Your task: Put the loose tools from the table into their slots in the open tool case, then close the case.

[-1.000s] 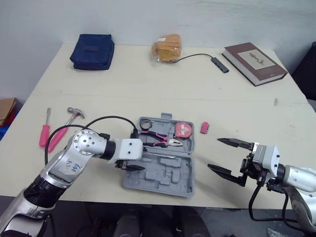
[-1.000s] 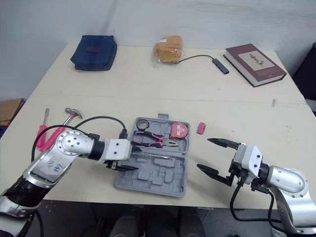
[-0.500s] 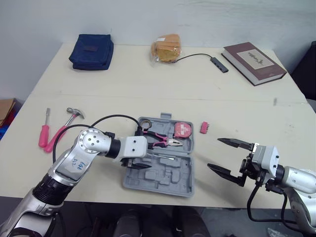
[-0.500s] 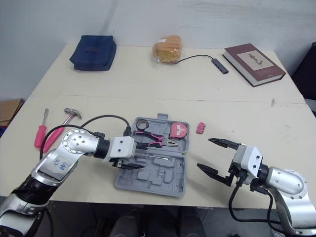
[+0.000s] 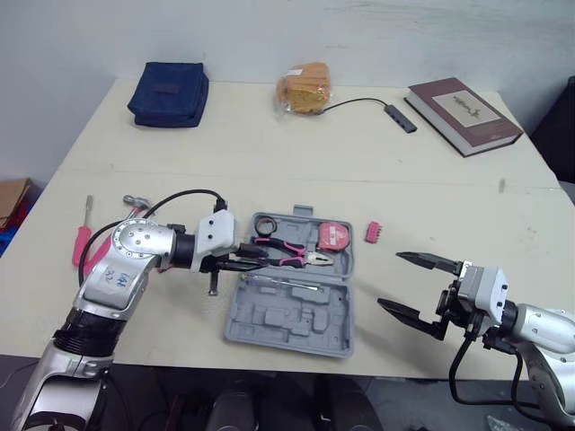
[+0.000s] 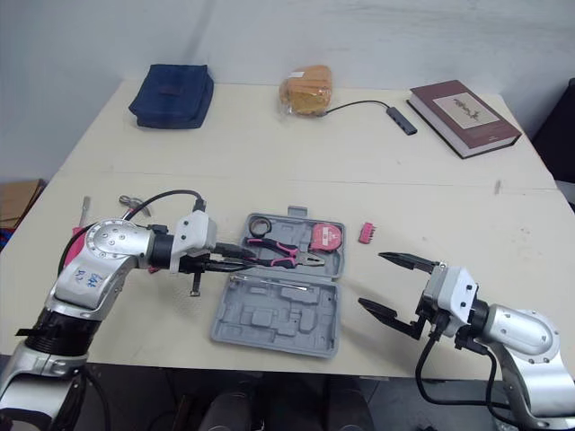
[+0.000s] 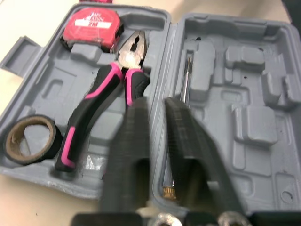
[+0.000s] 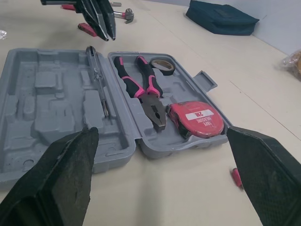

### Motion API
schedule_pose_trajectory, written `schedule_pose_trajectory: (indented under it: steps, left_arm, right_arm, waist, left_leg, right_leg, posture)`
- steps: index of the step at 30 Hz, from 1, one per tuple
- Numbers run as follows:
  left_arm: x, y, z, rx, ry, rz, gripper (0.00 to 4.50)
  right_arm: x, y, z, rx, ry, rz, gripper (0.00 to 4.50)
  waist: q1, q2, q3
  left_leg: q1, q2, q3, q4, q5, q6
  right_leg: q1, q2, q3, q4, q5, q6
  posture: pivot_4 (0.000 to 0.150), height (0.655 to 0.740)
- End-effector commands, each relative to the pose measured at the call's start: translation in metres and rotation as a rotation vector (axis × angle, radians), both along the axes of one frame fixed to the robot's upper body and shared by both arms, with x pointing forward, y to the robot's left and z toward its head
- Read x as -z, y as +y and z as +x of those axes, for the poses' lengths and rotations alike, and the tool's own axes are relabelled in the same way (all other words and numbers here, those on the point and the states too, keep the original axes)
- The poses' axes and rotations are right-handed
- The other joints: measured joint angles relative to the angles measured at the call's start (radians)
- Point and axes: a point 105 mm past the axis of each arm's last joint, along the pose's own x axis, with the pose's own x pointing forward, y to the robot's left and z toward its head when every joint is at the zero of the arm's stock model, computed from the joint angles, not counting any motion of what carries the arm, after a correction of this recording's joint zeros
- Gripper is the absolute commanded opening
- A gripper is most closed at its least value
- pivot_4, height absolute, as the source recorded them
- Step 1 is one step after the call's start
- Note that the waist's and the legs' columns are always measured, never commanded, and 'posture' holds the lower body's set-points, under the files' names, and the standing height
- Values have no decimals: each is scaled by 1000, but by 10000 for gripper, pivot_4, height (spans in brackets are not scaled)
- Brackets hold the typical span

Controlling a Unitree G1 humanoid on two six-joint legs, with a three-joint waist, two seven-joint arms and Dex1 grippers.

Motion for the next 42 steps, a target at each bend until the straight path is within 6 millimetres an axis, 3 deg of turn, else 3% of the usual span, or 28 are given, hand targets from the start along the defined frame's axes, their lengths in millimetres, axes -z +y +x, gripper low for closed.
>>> schedule_pose_trajectory:
  steps: [1, 8, 17, 26, 36, 42]
  left_arm:
    - [8, -2, -3, 20, 12, 31, 343]
    - [32, -9, -6, 18, 41, 119, 343]
    - [39, -16, 2, -23, 91, 138, 343]
    - [49, -28, -4, 13, 137, 160, 343]
    - [51, -40, -2, -2, 146, 120, 343]
    - [39, -42, 1, 21, 91, 53, 343]
  right_arm:
    - [-8, 4, -2, -16, -44, 2, 45000]
    - [-9, 2, 0, -1, -53, -1, 45000]
    - [-8, -1, 1, 27, -63, 0, 45000]
    - [-8, -3, -1, 42, -64, -3, 45000]
    - [-8, -3, 0, 50, -65, 0, 45000]
    - [-8, -2, 1, 50, -68, 1, 45000]
  waist:
    - [0, 0, 0]
    - [0, 0, 0]
    - [0, 0, 0]
    - [0, 0, 0]
    - [0, 1, -1]
    - [0, 1, -1]
  left_leg:
    - [0, 0, 0, 0, 0, 0]
    - [0, 0, 0, 1, 0, 0]
    - [1, 0, 0, 2, 0, 0]
    - [1, 0, 0, 3, 0, 0]
    - [1, 0, -1, 4, -1, 2]
    - [1, 1, -1, 5, -2, 3]
  right_leg:
    - [0, 0, 0, 0, 0, 0]
    - [0, 0, 0, 1, 0, 0]
    - [1, 0, 0, 2, 0, 0]
    - [1, 0, 0, 2, 0, 0]
    - [2, -1, 0, 2, 0, 0]
    - [2, -1, 0, 2, 0, 0]
  posture:
    - [1500, 7400]
    - [1500, 7400]
    - [1500, 7400]
    - [1500, 7400]
    - [1500, 7400]
    - [1500, 7400]
